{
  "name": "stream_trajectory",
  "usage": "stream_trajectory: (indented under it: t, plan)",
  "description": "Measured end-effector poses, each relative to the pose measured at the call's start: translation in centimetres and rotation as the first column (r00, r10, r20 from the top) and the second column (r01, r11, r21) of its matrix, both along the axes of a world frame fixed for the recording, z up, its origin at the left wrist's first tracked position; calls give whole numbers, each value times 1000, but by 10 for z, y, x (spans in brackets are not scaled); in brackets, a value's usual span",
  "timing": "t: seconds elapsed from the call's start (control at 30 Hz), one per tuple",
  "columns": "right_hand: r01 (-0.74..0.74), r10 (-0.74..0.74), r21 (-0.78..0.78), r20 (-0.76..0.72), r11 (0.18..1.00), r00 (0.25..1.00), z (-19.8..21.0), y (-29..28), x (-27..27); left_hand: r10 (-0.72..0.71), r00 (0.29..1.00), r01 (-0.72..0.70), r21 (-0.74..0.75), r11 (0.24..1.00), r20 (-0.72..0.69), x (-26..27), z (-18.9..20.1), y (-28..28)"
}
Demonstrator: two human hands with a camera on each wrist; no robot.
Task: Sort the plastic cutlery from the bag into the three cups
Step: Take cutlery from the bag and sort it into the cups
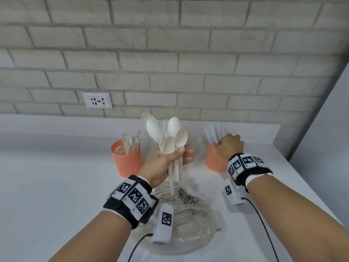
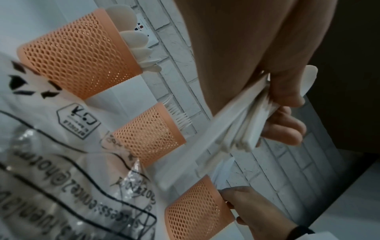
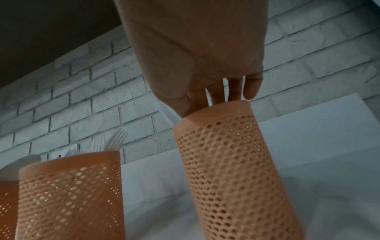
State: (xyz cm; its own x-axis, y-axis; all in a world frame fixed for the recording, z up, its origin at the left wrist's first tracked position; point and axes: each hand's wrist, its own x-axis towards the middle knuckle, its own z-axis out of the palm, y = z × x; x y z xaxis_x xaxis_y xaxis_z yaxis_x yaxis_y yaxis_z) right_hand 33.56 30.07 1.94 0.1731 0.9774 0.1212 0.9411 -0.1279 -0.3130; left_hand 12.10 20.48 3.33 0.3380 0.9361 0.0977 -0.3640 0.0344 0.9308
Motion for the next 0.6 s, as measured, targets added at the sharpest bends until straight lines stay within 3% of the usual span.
stream_trajectory:
  t: [0.1,0.17,0.2,0.27,0.33,0.4,0.43,0.5,0.6]
  plan:
    - [-46,48,242,-3,969,999,8,-3,-8,12,1000,-12,-6,1000,8,-1,-1,1]
    - [-101,190,440,-164,893,968,21,-8,-19,1,1000,-1,-15,1000,12,0,0,1]
    - [-161,315,463,-278,872,907,29,-13,-26,-15,1000,15,-16,1000,19,1,0,1]
    - [-390,513,336,-504,858,695,47,-31,-44,-63,997,64,-21,998,45,3,1,2]
    - [-596,526,183,-707,782,472,60,-51,-61,-94,994,96,-29,995,55,3,1,2]
    - [-644,448,191,-855,741,262,64,-62,-73,-108,992,110,-16,994,70,1,1,1]
    - [-640,414,206,-890,740,193,64,-64,-76,-120,990,120,0,993,81,-1,2,0]
    - [-652,387,212,-912,728,135,62,-66,-82,-159,982,156,36,987,105,-5,3,-1]
    - [-701,411,198,-900,685,148,61,-66,-87,-235,963,228,70,971,133,-8,5,-4]
